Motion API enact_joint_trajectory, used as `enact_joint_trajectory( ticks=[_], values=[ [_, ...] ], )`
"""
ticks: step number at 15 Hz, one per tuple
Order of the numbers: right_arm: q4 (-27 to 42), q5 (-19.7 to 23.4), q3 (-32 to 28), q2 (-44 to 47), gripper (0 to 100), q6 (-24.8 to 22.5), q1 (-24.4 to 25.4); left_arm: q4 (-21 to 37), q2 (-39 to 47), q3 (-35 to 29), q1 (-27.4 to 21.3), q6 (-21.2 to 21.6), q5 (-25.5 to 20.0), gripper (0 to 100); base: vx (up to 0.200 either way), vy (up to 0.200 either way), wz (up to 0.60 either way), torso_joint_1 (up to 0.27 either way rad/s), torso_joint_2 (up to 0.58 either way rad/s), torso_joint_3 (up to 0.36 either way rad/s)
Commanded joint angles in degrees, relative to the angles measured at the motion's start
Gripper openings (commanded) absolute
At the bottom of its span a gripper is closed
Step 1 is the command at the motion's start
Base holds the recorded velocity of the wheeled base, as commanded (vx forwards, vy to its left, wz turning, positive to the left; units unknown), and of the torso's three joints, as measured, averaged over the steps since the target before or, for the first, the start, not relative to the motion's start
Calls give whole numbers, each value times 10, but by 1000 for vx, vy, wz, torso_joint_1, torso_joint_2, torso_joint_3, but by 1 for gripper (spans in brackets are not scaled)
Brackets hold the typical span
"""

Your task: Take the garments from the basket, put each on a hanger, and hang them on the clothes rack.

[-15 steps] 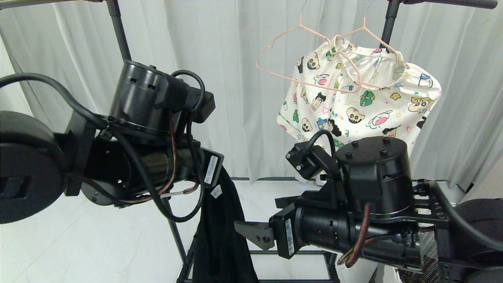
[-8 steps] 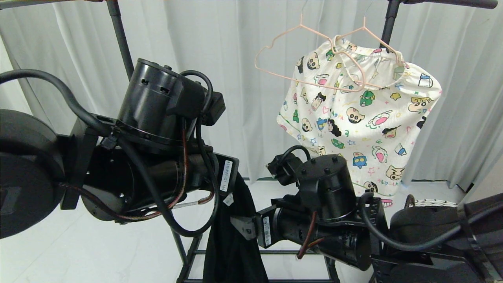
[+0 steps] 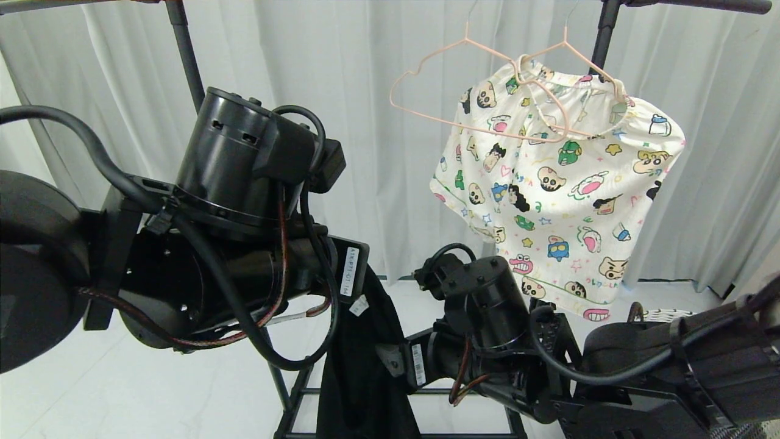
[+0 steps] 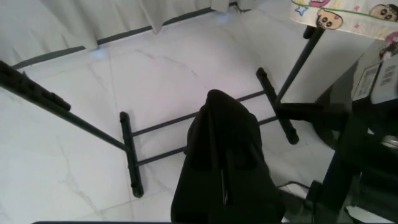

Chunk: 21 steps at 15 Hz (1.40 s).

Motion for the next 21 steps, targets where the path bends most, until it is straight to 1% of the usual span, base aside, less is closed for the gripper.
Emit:
enact_joint_trajectory(
  ticks=[1, 3, 5, 7, 8, 9, 12, 15, 16, 18, 19, 21],
  values=[
    [24, -27, 14, -1, 100, 0, -11, 0, -8, 0, 0, 1, 3, 0, 0, 0, 0, 0, 0, 0],
    [31, -63, 17, 7, 100, -1, -25, 4, -24, 14, -2, 2, 3, 0, 0, 0, 0, 0, 0, 0],
    [45, -74, 21, 7, 100, -12, -35, 9, -41, 32, -4, 2, 3, 0, 0, 0, 0, 0, 0, 0],
    [58, -94, 24, 7, 100, -19, -40, 9, -52, 43, -4, 1, 3, 0, 0, 0, 0, 0, 0, 0],
    [69, -111, 27, 7, 100, -20, -42, 9, -64, 55, -4, 2, 3, 0, 0, 0, 0, 0, 0, 0],
    [74, -119, 27, 6, 100, -19, -46, 9, -73, 69, -4, 3, 3, 0, 0, 0, 0, 0, 0, 0],
    [74, -132, 27, -3, 100, -19, -57, 9, -97, 116, -4, 12, 4, 0, 0, 0, 0, 0, 0, 0],
    [74, -132, 46, -23, 100, -19, -62, 7, -117, 150, -3, 51, 3, 0, 0, 0, 0, 0, 0, 0],
    [74, -132, 50, -28, 0, -19, -62, 6, -118, 154, -3, 62, 2, 0, 0, 0, 0, 0, 0, 0],
    [77, -131, 54, -58, 0, -20, -67, 3, -117, 159, -4, 72, 1, 0, 0, 0, 0, 0, 0, 0],
    [91, -128, 53, -78, 0, -25, -71, 3, -118, 163, -4, 77, 1, 0, 0, 0, 0, 0, 0, 0],
    [131, -117, 49, -149, 0, -42, -75, 3, -124, 177, -4, 91, -1, 0, 0, 0, 0, 0, 0, 0]
  ],
)
